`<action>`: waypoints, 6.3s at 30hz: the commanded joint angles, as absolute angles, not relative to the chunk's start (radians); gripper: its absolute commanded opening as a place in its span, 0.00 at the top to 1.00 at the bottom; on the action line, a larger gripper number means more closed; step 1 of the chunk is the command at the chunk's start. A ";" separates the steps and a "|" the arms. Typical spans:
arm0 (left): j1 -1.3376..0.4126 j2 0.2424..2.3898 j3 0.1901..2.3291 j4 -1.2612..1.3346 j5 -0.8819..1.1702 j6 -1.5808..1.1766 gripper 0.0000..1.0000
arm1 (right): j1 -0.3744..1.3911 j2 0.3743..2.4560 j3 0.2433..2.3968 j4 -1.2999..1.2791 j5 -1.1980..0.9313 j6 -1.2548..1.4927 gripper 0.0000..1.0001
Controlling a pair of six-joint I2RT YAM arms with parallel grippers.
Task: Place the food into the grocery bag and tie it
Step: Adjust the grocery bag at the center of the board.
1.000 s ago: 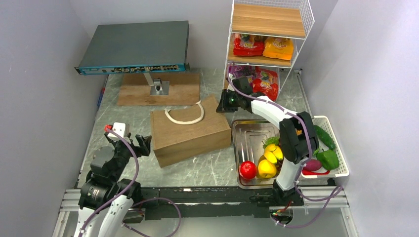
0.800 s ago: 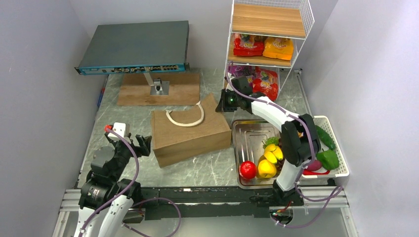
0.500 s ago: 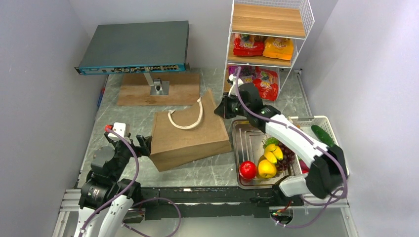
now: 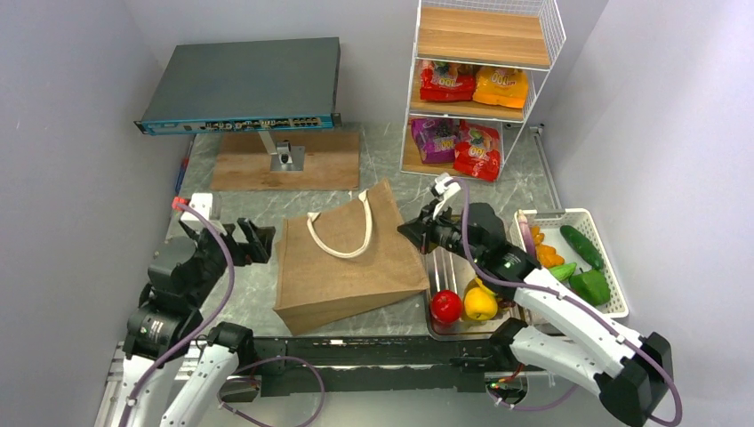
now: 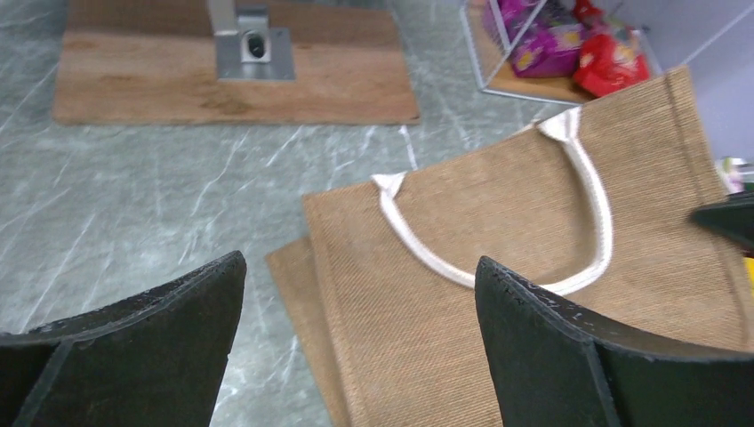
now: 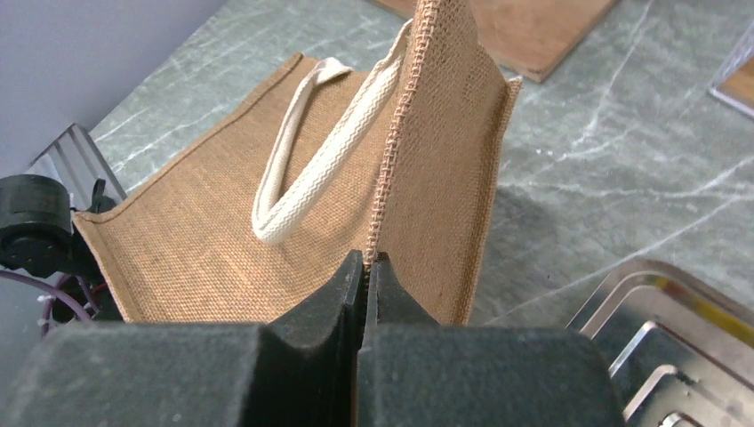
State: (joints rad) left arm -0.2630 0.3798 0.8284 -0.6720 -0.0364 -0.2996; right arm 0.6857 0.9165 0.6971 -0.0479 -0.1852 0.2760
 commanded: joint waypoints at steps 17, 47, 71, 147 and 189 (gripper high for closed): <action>-0.258 0.654 0.864 -0.172 0.964 0.160 0.02 | 0.754 0.702 0.568 0.195 -0.282 0.043 1.00; -0.333 1.326 1.152 -0.272 1.308 0.565 0.38 | 0.800 0.630 0.614 0.106 -0.321 0.009 1.00; -0.476 1.326 1.282 -0.622 1.043 0.651 1.00 | 0.807 0.612 0.621 0.098 -0.217 -0.002 0.58; -1.394 0.914 1.168 -0.830 -0.056 0.464 1.00 | 0.775 1.318 1.328 -0.722 -0.475 0.199 1.00; -1.123 1.078 1.208 -0.489 -0.009 1.433 1.00 | 0.378 1.026 1.295 -0.635 -0.182 0.351 0.00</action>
